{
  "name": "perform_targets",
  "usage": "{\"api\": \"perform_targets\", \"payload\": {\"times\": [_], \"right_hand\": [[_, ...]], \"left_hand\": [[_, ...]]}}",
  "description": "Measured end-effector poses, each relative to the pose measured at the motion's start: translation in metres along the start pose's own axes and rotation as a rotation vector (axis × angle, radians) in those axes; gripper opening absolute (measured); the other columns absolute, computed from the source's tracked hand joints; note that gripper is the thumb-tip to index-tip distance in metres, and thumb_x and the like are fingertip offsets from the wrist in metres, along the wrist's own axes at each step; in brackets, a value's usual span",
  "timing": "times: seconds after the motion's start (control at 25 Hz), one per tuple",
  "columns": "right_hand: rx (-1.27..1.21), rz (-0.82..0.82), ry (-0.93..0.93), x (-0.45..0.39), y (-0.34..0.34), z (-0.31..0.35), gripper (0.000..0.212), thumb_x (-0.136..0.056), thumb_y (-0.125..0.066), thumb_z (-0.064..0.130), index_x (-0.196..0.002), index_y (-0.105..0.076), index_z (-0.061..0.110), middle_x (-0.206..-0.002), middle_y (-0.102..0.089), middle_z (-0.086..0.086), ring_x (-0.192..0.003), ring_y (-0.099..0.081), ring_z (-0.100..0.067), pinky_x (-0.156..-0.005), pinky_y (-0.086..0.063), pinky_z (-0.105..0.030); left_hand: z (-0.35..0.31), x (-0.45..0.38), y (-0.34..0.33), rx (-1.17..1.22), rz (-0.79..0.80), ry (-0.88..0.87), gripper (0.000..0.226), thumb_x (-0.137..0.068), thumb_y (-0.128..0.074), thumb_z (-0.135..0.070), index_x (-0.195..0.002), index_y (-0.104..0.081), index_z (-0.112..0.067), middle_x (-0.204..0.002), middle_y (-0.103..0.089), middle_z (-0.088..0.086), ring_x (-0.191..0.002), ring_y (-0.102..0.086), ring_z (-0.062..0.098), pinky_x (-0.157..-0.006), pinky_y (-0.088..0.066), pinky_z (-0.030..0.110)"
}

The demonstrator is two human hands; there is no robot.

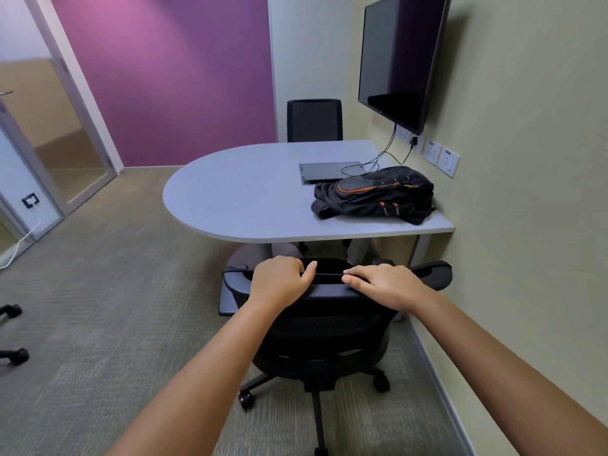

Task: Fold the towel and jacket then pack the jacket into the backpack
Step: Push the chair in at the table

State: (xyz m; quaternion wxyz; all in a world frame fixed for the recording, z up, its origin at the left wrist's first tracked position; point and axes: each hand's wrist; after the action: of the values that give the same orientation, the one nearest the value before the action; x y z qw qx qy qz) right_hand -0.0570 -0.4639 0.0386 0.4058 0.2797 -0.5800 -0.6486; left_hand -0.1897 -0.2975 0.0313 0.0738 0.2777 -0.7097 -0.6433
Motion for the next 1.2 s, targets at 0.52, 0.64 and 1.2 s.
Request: {"api": "perform_targets", "payload": {"times": [0.52,0.64,1.2], "right_hand": [[-0.027,0.003,-0.023,-0.093,0.003,0.006,0.067,-0.084,-0.011,0.075,-0.136,-0.04,0.042,-0.137,-0.052,0.004,-0.125,-0.046,-0.024,-0.099,-0.035,-0.05],[-0.033,-0.01,-0.032,-0.118,0.006,0.004,0.067,-0.085,-0.012,0.074,-0.137,-0.04,0.042,-0.14,-0.049,0.006,-0.128,-0.044,-0.024,-0.103,-0.031,-0.053],[-0.056,-0.037,-0.024,-0.247,0.03,-0.021,0.059,-0.091,-0.019,0.066,-0.138,-0.04,0.039,-0.147,-0.04,0.012,-0.137,-0.033,-0.017,-0.112,-0.011,-0.059]], "left_hand": [[0.057,-0.079,-0.009,0.003,0.009,0.034,0.058,-0.094,-0.031,-0.054,-0.055,-0.046,-0.013,-0.049,-0.042,-0.001,-0.047,-0.039,0.016,-0.045,-0.022,0.028],[0.066,-0.101,-0.014,0.02,0.006,0.038,0.058,-0.094,-0.031,-0.052,-0.055,-0.047,-0.012,-0.05,-0.043,0.0,-0.048,-0.04,0.017,-0.046,-0.024,0.029],[0.107,-0.223,-0.039,0.023,0.055,0.045,0.053,-0.091,-0.033,-0.06,-0.083,-0.071,-0.022,-0.072,-0.064,-0.008,-0.069,-0.054,0.011,-0.052,-0.031,0.025]]}}
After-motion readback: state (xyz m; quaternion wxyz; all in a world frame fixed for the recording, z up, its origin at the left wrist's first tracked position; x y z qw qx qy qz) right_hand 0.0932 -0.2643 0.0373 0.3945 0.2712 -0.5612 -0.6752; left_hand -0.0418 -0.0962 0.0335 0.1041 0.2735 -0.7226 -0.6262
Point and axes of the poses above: each hand's wrist, its own x-axis away from the middle knuckle, its own y-axis out of the back of the hand, z = x × y
